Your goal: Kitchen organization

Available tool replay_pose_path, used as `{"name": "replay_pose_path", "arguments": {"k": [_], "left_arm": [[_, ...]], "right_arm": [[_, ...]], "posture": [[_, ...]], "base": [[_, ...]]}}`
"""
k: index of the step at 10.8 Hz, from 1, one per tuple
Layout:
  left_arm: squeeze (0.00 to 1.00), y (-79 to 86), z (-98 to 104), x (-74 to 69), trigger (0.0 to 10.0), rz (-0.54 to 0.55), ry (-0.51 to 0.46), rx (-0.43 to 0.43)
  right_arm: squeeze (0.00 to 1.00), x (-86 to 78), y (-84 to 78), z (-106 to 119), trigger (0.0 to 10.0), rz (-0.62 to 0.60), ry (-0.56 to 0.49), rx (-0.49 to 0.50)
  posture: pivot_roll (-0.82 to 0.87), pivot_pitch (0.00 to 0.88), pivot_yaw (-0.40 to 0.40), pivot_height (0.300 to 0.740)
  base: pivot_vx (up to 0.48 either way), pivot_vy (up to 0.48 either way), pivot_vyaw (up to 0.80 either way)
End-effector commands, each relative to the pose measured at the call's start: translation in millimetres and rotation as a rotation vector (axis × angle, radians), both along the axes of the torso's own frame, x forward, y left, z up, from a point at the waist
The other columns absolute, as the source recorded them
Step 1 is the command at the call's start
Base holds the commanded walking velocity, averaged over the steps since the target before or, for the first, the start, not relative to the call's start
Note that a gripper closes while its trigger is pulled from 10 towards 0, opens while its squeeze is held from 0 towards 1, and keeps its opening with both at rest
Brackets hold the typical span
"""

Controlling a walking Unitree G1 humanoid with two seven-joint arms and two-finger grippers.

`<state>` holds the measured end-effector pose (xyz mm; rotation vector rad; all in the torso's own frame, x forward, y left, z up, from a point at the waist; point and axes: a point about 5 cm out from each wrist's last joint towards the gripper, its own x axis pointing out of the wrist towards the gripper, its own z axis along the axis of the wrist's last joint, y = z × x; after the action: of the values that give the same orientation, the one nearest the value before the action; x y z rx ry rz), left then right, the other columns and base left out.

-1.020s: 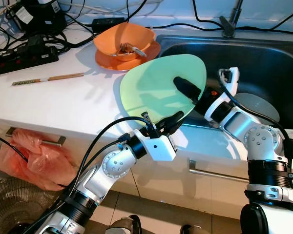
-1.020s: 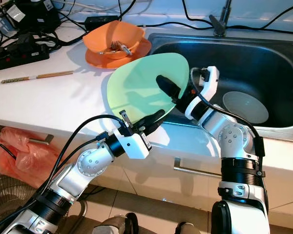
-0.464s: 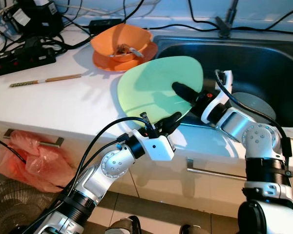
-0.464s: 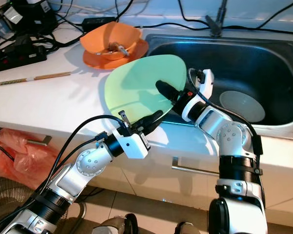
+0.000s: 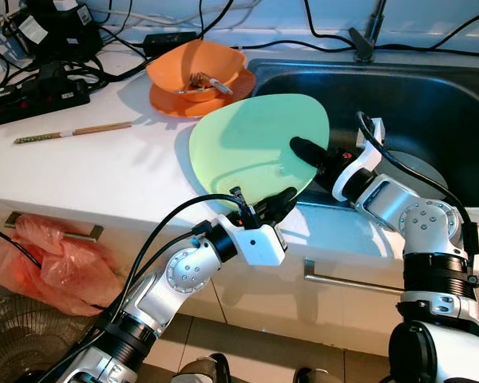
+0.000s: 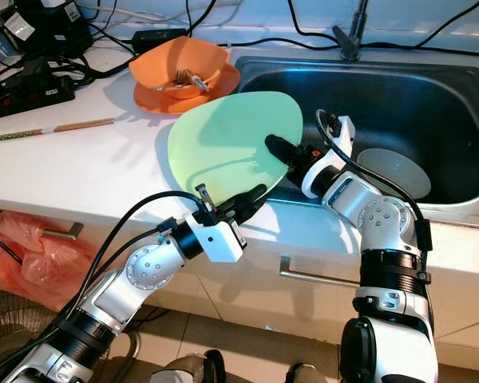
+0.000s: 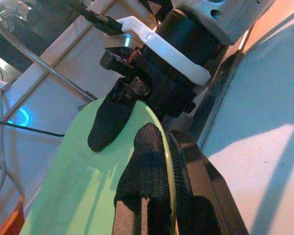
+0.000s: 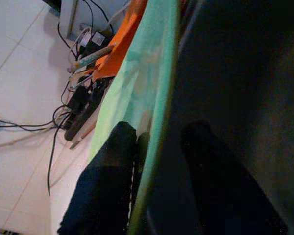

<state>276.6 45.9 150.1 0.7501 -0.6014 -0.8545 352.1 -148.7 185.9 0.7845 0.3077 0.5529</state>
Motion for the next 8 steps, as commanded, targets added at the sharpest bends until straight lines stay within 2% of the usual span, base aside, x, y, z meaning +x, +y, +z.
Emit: {"name": "replay_pose_path", "arguments": {"k": [1, 8], "left_arm": [[0.00, -10.8, -7.6, -10.2, 0.0, -0.069, 0.015, 0.002], [0.00, -12.7, -7.3, -12.0, 0.0, -0.086, 0.005, -0.008]], "right_arm": [[0.00, 1.0, 2.7, -10.4, 0.0, -0.008, 0.066, -0.040], [0.00, 1.9, 0.7, -10.3, 0.0, -0.013, 0.064, -0.045]], "posture": [[0.01, 0.136, 0.070, 0.740], [0.01, 0.137, 0.069, 0.740]], "base": [[0.000, 0.000, 0.00], [0.000, 0.000, 0.00]]}}
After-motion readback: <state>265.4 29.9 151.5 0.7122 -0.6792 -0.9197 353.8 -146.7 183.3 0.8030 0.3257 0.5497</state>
